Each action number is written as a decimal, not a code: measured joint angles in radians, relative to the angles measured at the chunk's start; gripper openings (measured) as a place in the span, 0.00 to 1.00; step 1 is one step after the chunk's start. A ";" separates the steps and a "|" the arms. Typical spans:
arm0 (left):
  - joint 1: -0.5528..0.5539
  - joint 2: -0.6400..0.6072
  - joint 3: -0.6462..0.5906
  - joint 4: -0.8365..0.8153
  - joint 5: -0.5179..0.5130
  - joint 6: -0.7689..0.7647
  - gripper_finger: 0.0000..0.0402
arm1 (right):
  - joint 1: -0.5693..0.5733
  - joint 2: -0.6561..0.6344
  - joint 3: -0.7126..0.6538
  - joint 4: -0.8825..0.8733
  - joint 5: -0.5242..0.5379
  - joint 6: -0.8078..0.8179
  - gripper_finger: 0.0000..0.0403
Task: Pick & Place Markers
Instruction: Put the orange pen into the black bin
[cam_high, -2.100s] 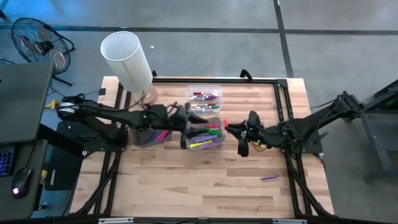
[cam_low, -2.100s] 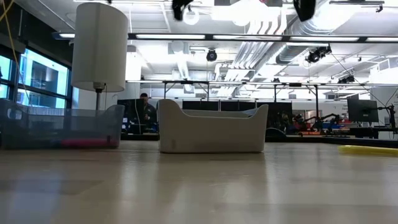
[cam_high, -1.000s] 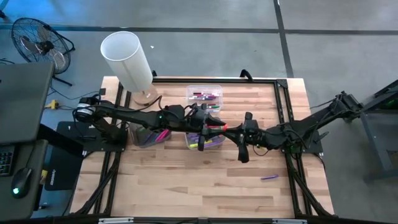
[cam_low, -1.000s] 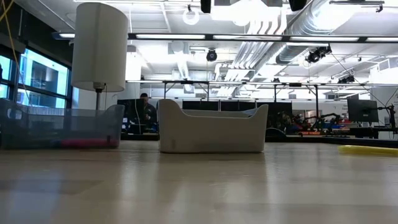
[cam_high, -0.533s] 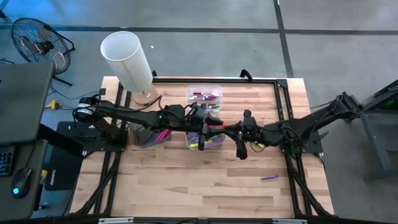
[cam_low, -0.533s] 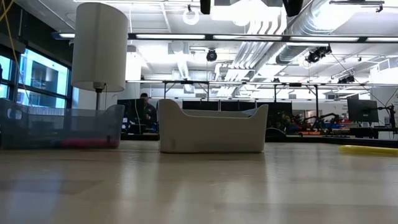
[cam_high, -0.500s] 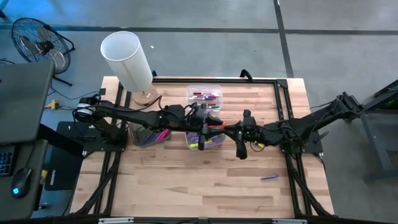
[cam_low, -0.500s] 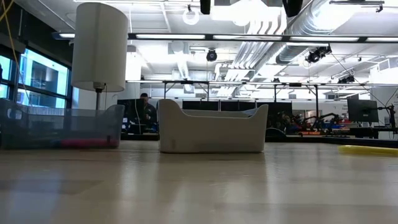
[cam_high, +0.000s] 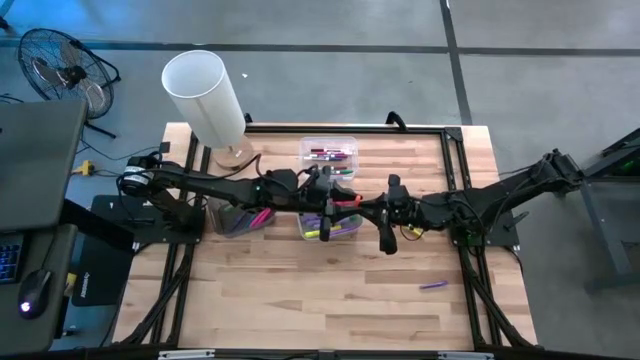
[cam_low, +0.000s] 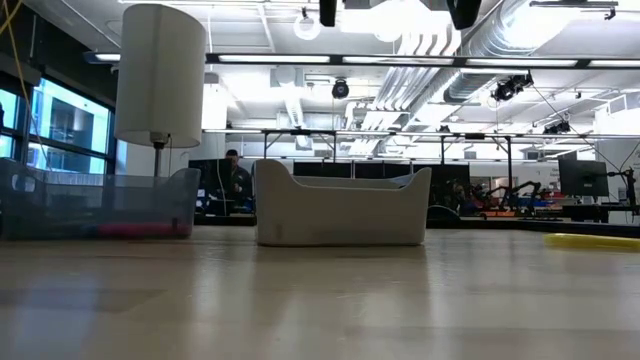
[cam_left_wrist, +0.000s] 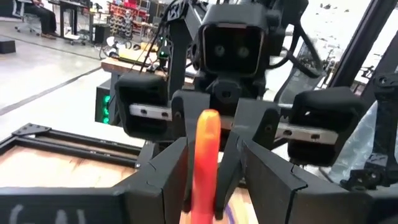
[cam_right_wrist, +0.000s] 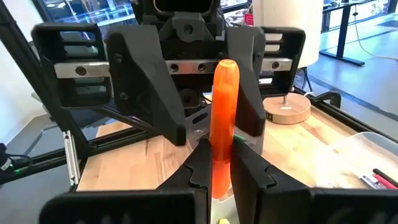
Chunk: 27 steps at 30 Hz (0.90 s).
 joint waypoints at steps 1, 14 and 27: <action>0.000 0.000 0.000 -0.007 -0.004 0.000 0.36 | 0.000 0.000 0.000 0.000 0.000 -0.008 0.07; 0.000 0.000 0.000 -0.019 -0.006 0.000 0.20 | 0.000 0.000 0.000 -0.007 -0.001 -0.011 0.07; 0.000 0.000 0.000 -0.026 -0.006 0.000 0.13 | 0.001 0.000 0.000 -0.008 0.007 -0.007 0.12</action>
